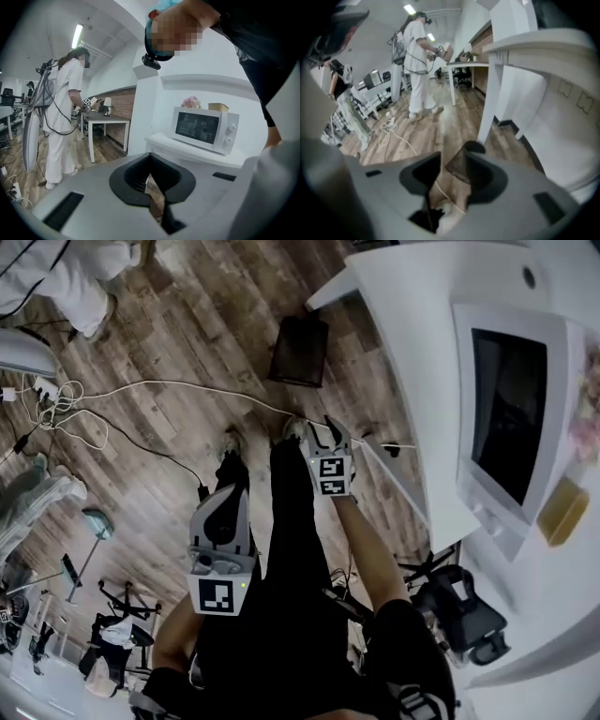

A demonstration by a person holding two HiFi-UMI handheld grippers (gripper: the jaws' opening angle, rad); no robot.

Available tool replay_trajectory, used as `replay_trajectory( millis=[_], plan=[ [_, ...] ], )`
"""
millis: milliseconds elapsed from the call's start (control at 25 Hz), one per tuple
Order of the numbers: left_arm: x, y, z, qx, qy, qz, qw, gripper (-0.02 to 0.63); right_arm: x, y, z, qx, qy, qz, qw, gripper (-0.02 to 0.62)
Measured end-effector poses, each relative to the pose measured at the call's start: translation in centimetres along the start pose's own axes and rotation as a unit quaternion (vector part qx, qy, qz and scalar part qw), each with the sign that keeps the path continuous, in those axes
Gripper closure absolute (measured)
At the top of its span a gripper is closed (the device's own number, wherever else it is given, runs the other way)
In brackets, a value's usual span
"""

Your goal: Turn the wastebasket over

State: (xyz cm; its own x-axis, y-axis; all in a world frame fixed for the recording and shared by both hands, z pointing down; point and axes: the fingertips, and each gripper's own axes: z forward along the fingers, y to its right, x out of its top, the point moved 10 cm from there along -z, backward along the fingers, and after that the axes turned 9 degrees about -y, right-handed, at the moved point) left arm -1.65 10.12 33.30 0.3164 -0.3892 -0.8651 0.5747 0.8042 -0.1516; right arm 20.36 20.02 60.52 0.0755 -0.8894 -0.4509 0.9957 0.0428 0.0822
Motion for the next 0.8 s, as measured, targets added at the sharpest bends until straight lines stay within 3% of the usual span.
replay_trajectory(
  millis=[400,800],
  plan=[
    [-6.1,-1.3,3.9,0.020,-0.010,-0.017,0.9996,0.572,-7.0,1.7,13.4,-0.027,-0.104,-0.092,0.990,0.370],
    [-11.4,-1.4,5.8,0.051,-0.013,-0.053,0.9972,0.572,-10.5,4.2,24.2,-0.062,-0.169,-0.140,0.974,0.370]
  ],
)
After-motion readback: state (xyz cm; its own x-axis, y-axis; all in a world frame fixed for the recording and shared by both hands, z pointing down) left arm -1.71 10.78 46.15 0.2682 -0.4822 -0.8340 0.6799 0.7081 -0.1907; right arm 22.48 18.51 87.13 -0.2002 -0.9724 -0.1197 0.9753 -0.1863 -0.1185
